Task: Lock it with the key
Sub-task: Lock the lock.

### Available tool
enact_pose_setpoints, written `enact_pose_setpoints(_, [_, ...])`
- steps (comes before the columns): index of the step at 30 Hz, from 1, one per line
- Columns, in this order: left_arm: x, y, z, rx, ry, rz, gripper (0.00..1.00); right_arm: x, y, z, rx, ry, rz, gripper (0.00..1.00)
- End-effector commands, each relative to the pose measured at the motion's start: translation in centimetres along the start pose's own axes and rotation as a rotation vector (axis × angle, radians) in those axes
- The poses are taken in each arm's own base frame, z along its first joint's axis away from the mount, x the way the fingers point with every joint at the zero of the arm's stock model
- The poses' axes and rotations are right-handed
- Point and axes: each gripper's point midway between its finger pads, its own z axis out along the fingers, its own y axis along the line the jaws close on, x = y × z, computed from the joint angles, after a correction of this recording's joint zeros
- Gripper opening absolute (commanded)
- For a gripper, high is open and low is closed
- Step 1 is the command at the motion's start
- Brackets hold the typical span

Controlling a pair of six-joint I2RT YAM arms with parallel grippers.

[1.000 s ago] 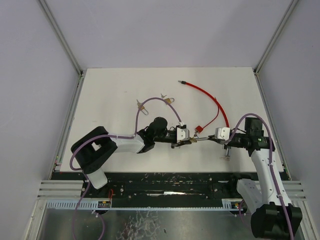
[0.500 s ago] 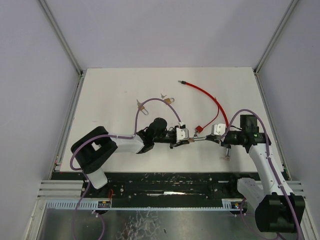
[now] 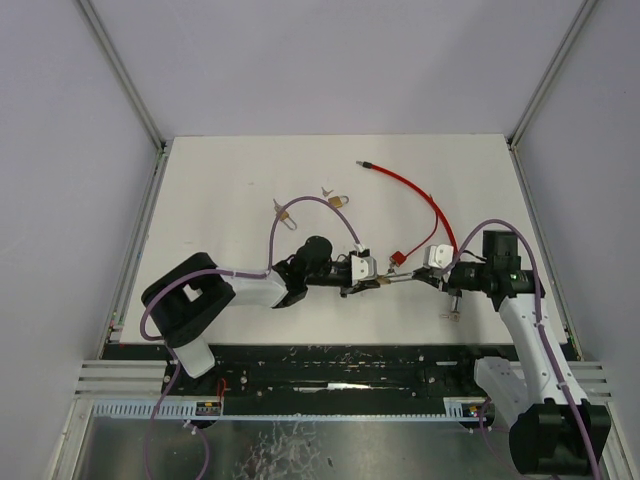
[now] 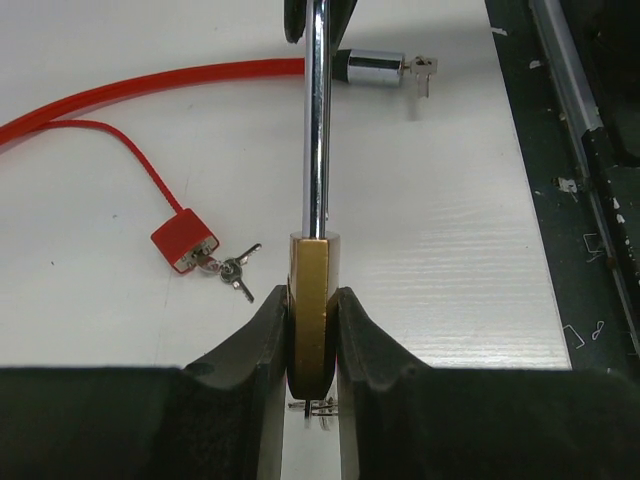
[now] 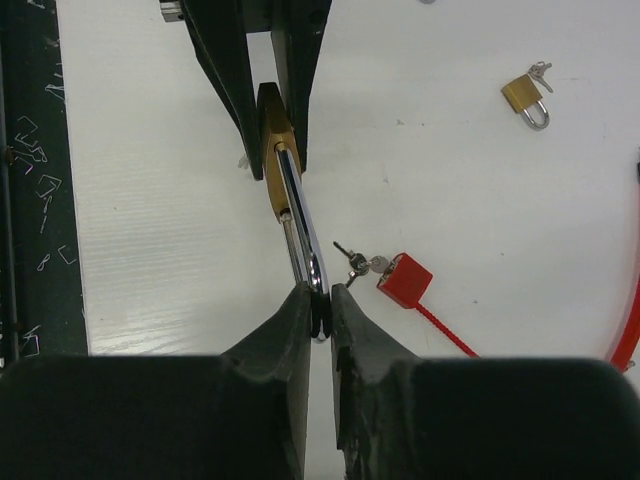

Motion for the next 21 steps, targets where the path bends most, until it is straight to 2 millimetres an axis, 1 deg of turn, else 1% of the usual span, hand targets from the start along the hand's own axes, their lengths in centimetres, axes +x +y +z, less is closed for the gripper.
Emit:
enact_pose_setpoints(1, [-6.9, 0.0, 0.0, 0.026, -0.217, 0.129, 0.0, -2.0, -1.4, -0.8, 0.06, -0.041, -0.032, 0.19])
enact_pose_setpoints(3, [-7.1, 0.3, -0.2, 0.018, -0.221, 0.105, 0.0, -2.0, -1.8, -1.2, 0.081, -0.03, -0.03, 0.26])
enact_pose_setpoints(5, [-7.4, 0.5, -0.5, 0.012, -0.237, 0.083, 0.0, -2.3, -2.6, -1.8, 0.117, -0.012, -0.037, 0.38])
enact_pose_setpoints(7, [-7.6, 0.7, -0.8, 0.008, -0.254, 0.075, 0.0, -2.6, -3.2, -2.5, 0.148, -0.002, -0.032, 0.52])
enact_pose_setpoints(13, [-7.6, 0.7, -0.9, 0.008, -0.254, 0.065, 0.0, -3.6, -3.4, -3.2, 0.164, -0.025, -0.021, 0.75])
enact_pose_setpoints(14, [-7.6, 0.7, -0.9, 0.009, -0.255, 0.063, 0.0, -3.7, -3.4, -3.3, 0.171, -0.025, -0.005, 0.81])
enact_pose_setpoints(15, [-7.7, 0.7, -1.0, 0.01, -0.258, 0.064, 0.0, -3.8, -3.7, -3.5, 0.183, -0.024, 0.003, 0.97])
enact_pose_setpoints(16, [-7.6, 0.8, -1.0, 0.007, -0.257, 0.061, 0.0, -4.0, -3.8, -3.5, 0.189, -0.027, 0.015, 1.0])
enact_pose_setpoints(17, [-7.6, 0.8, -1.0, 0.006, -0.256, 0.055, 0.0, -4.1, -3.7, -3.6, 0.185, -0.035, 0.047, 0.99])
enact_pose_setpoints(18, [-7.6, 0.8, -1.0, 0.006, -0.257, 0.049, 0.0, -4.4, -3.5, -3.5, 0.169, -0.042, 0.038, 0.99])
enact_pose_setpoints(21, [-7.8, 1.1, -1.0, 0.003, -0.26, 0.022, 0.0, -4.6, -2.1, -3.2, 0.106, -0.068, 0.017, 0.99])
